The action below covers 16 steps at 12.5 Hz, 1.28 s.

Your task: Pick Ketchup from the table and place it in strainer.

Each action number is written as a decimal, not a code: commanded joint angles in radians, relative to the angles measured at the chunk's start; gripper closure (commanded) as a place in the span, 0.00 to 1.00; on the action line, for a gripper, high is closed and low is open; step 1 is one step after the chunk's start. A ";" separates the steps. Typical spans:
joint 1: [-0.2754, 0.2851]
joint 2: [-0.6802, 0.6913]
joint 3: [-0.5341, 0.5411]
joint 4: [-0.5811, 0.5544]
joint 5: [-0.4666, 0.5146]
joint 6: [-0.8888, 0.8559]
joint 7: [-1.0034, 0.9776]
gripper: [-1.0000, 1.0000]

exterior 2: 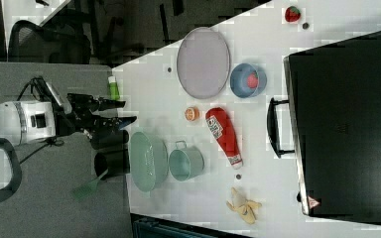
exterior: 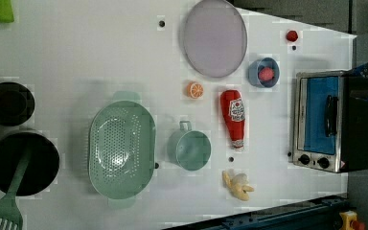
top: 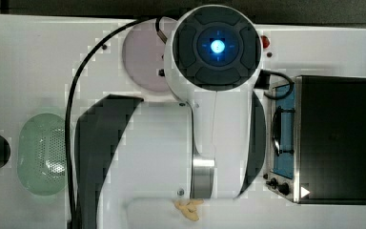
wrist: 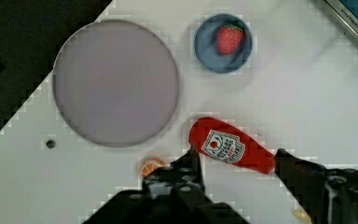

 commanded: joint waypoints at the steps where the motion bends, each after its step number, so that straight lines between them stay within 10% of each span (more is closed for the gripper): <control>1: -0.099 -0.307 0.084 -0.150 0.042 -0.210 -0.018 0.21; 3: -0.098 -0.297 0.086 -0.159 0.042 -0.199 -0.018 0.00; 9: -0.097 -0.185 0.097 -0.226 0.042 -0.133 -0.107 0.00; 16: -0.097 -0.028 0.098 -0.356 0.041 0.209 -0.731 0.00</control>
